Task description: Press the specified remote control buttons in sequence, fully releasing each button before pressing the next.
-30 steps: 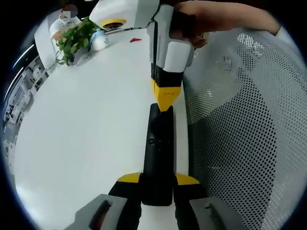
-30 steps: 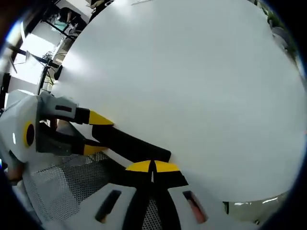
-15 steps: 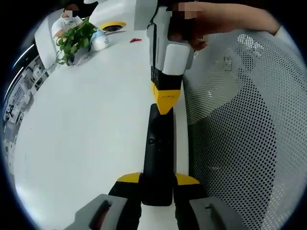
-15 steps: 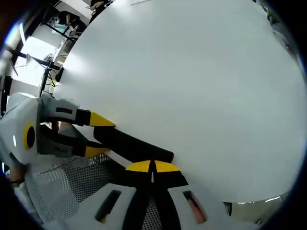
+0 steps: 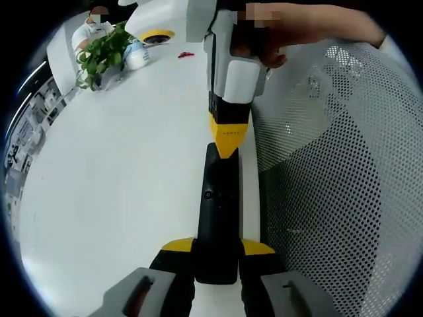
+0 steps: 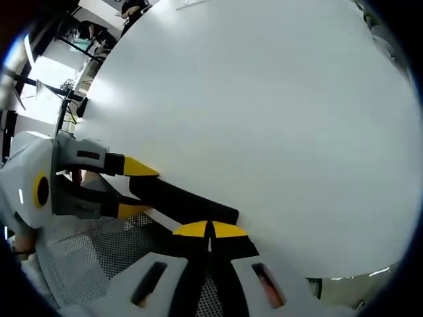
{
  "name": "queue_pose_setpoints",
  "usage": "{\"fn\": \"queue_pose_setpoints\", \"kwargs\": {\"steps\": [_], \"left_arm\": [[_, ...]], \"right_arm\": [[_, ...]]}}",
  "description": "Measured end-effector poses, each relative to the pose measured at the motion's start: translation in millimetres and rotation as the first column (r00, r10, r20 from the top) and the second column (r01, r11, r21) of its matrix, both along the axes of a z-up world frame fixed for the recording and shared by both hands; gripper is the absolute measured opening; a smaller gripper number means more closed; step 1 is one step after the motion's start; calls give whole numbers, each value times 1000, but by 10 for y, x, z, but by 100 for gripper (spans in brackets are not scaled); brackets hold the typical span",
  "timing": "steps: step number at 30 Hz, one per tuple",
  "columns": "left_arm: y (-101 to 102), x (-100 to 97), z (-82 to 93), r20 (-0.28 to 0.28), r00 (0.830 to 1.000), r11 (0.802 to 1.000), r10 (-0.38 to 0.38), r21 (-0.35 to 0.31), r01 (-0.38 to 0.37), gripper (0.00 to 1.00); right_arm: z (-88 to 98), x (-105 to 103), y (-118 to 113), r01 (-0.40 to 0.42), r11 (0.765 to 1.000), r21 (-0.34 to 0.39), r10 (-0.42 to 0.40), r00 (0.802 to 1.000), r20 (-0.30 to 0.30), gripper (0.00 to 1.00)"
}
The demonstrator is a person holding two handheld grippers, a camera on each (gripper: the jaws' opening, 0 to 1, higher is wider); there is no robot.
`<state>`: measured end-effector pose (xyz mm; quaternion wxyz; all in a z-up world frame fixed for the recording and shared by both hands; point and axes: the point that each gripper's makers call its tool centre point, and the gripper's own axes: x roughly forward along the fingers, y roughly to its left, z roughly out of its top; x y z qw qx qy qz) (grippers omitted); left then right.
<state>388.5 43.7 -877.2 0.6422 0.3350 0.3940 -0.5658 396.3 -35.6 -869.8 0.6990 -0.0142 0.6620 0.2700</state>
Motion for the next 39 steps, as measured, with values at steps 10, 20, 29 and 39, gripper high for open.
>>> {"fn": "queue_pose_setpoints", "kwargs": {"steps": [10, 20, 29, 39], "left_arm": [[-1, 3, -1, 3, 1000, 1000, 2, -2, -2, 25], [-3, 3, 1, 4, 1000, 1000, 2, -3, -2, 25], [-4, 1, 3, 3, 1000, 1000, 2, -4, -2, 25], [-5, 3, 4, 2, 1000, 1000, 3, -5, -3, 25]], "right_arm": [[-3, 12, -4, 5, 1000, 6, -5, 1000, 1, 0], [6, -24, 68, -42, 999, 2, 42, 999, 11, 0], [19, -6, 168, -82, 996, 19, 81, 996, 47, 0], [4, 22, 119, -64, 998, 7, 64, 997, 45, 0]]}}
